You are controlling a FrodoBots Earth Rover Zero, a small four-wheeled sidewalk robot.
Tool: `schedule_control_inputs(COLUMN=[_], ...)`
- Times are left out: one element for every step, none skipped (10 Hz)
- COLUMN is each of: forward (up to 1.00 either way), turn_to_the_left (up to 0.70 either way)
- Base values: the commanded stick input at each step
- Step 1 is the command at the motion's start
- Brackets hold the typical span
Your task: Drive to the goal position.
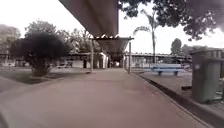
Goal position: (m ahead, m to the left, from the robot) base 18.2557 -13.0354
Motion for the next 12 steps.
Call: schedule_control_inputs(forward=[0.70,0.70,0.70,0.70,0.70,0.70,0.70,0.70,0.70,0.70,0.70,0.70], turn_to_the_left=[0.00,0.00,0.00,0.00,0.00,0.00,0.00,0.00,0.00,0.00,-0.08,-0.25])
